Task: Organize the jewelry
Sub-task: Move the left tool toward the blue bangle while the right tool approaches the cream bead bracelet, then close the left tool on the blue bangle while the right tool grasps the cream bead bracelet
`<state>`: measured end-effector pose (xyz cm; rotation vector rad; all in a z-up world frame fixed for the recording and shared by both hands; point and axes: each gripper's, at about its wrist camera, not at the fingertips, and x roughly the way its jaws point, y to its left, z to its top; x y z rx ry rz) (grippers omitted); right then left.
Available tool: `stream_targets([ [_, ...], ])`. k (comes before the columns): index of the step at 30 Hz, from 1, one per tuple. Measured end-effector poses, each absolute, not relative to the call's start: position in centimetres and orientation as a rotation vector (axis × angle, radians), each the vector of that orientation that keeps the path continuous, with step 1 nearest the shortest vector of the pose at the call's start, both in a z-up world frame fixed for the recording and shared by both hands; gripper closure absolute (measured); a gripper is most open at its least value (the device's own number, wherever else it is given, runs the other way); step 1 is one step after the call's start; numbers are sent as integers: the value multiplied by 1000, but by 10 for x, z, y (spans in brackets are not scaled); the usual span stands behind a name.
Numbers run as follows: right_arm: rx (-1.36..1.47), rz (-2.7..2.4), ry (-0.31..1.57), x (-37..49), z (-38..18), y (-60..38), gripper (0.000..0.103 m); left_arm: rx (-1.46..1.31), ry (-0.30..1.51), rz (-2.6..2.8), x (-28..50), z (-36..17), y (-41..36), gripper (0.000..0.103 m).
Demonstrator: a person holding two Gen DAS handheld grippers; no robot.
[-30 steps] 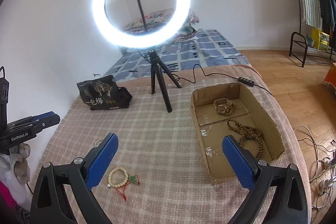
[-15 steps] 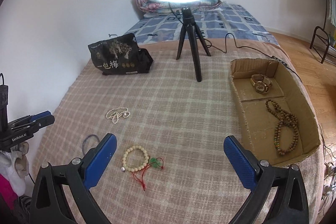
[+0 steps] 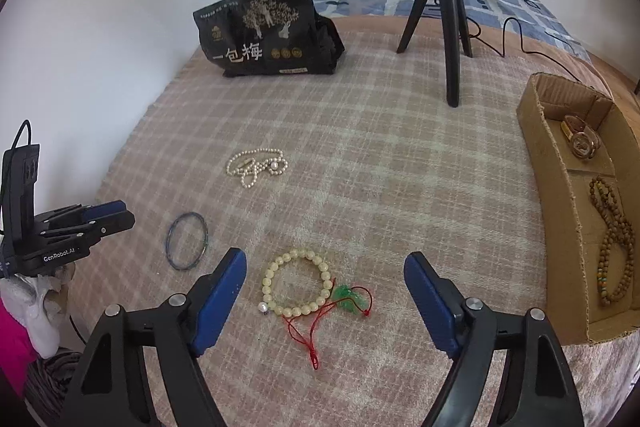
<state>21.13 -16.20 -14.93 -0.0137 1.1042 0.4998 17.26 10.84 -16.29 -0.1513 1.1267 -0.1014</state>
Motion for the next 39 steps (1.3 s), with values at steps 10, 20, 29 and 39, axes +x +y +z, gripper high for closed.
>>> stream_targets([
  [10,-73,498,1158,216,-180,-154,36,-145,1137,-125,177,-183,94,64],
  [20,-58,518,1180,219,-190,-151,36,-257,1170,-138,185,-197,88,31],
  [29,-37,514,1199,225,-198,-149,36,-264,1189,-85,198,-212,88,31],
  [39,-28,520,1207,228,-204,-146,36,-287,1196,-104,200,-216,76,24],
])
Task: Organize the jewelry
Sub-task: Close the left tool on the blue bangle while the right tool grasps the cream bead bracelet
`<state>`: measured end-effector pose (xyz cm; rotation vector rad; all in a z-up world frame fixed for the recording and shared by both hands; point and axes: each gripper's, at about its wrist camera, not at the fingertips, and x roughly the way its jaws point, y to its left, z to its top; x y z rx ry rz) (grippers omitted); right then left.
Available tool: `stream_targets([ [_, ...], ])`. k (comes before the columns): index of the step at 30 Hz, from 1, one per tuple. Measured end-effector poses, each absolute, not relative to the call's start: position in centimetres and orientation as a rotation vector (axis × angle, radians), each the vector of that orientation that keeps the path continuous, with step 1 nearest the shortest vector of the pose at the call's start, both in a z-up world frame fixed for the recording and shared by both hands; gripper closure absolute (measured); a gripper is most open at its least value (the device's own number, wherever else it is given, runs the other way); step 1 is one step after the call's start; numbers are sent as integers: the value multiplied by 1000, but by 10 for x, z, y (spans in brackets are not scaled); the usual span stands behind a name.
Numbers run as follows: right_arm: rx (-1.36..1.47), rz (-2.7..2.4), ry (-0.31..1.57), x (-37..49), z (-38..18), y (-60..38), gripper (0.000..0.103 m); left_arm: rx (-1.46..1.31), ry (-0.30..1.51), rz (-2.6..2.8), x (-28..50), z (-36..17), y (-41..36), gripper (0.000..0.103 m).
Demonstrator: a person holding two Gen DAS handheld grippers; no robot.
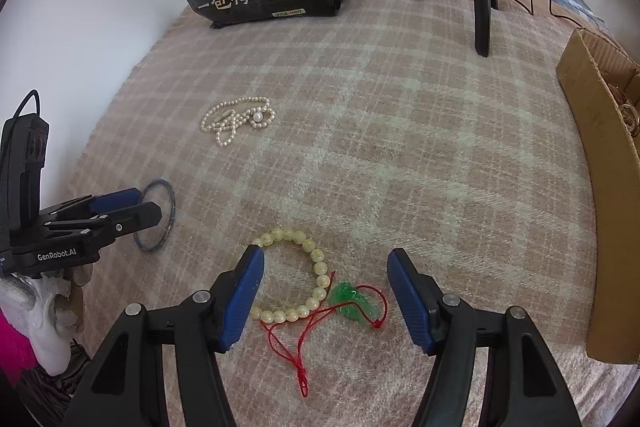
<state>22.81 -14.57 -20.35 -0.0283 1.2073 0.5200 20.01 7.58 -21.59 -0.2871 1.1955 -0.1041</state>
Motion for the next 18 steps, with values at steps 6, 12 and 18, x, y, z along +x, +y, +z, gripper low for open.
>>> stream_targets([
  [6,-44,528,1212,230,-206,-143,41,-169,1191,-85,197,-218,60,24],
  [12,-70,526,1216,233,-210,-140,51,-99,1188,-59,195,-223,53,23],
  [18,-105,530,1208,233,-211,-134,59,-45,1180,-37,196,-229,47,23],
])
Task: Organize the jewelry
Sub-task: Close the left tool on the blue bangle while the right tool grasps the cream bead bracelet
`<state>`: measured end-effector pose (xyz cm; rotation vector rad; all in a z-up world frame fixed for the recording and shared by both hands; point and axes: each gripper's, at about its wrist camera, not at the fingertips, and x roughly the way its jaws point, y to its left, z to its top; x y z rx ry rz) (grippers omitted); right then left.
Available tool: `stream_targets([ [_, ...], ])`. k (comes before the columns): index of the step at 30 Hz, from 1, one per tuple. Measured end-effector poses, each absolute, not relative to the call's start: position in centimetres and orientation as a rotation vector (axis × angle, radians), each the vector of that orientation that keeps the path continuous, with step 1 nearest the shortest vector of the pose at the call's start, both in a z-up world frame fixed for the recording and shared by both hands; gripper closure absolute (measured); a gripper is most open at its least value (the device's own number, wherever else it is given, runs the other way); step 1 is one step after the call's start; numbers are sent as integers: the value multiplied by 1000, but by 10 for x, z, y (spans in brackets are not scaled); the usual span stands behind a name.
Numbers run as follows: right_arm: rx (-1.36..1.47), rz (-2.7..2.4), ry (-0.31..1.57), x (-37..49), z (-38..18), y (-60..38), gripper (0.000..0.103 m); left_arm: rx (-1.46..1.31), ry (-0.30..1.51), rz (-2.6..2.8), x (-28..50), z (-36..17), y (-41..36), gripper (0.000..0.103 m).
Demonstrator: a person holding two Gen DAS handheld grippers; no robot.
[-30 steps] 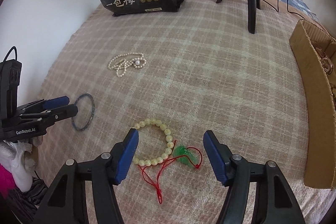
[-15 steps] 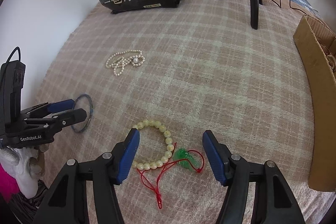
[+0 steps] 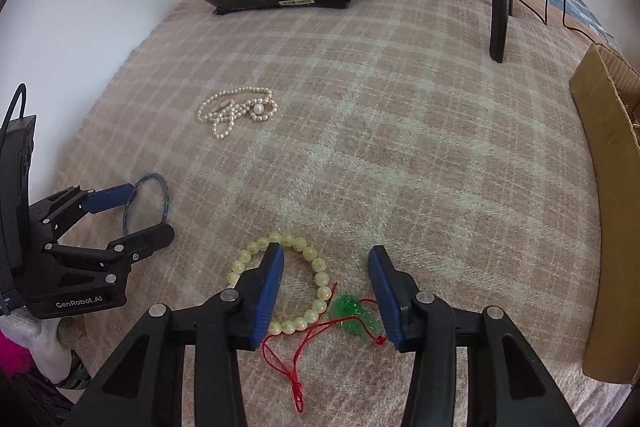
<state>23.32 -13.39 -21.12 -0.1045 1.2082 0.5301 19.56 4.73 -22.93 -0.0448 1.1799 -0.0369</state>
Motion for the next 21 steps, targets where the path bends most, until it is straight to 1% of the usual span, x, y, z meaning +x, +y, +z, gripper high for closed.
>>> stream_targets([
  [8,-171,552,1192,230,-212,-120,72,-10,1174,-34,194,-231,47,22],
  [11,-216,532,1188,228,-215,-114,78,-7,1170,-34,194,-231,47,22],
  [14,-222,525,1181,228,-215,-114,87,-2,1167,-32,194,-231,47,23],
  [15,-222,523,1179,228,-214,-114,91,-2,1166,-31,194,-231,47,23],
  [17,-221,522,1175,228,-214,-114,92,-1,1162,-30,194,-231,48,23],
  [18,-219,523,1174,228,-214,-114,96,0,1160,-30,194,-230,48,23],
  [19,-216,524,1172,228,-213,-115,97,3,1157,-29,192,-230,48,26],
  [20,-215,526,1169,226,-212,-115,98,4,1153,-30,192,-229,48,29],
  [21,-216,528,1165,226,-210,-114,98,4,1151,-30,191,-228,49,29],
])
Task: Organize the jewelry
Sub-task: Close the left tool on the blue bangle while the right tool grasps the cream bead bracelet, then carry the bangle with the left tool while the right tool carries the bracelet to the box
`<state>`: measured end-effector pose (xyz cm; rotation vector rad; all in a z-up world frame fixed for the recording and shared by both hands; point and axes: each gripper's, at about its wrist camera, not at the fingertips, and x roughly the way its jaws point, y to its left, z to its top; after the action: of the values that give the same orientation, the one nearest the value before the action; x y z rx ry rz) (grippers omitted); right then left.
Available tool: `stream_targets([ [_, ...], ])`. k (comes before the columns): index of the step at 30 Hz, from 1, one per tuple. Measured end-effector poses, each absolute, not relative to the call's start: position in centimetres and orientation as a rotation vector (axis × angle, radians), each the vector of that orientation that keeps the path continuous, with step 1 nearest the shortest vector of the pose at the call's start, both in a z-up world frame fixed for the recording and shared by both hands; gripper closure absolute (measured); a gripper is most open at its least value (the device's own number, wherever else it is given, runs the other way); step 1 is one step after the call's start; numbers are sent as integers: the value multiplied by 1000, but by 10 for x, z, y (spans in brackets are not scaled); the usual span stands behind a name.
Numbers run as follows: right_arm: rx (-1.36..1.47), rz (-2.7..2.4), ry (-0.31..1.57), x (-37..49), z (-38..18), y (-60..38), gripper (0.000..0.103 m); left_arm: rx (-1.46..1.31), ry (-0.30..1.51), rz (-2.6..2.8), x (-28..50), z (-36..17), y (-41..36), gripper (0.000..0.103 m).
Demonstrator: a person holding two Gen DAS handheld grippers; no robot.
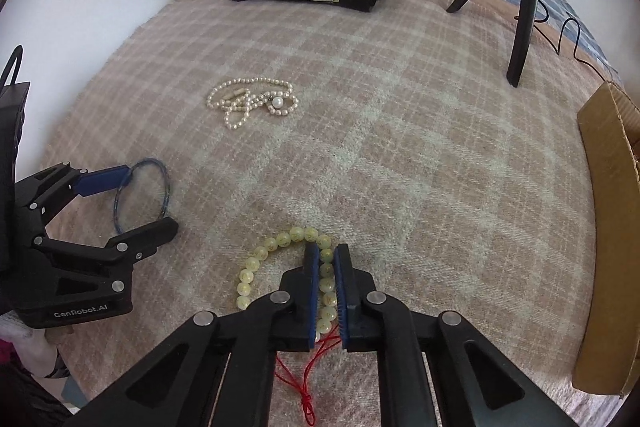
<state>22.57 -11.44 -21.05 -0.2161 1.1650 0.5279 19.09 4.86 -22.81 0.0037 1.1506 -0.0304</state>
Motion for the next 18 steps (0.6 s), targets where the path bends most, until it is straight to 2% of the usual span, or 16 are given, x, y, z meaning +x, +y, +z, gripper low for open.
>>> stream_targets([
  [18,-184,538,1059,214,-170,-121,98,-25,1123,-1,187,-216,53,29],
])
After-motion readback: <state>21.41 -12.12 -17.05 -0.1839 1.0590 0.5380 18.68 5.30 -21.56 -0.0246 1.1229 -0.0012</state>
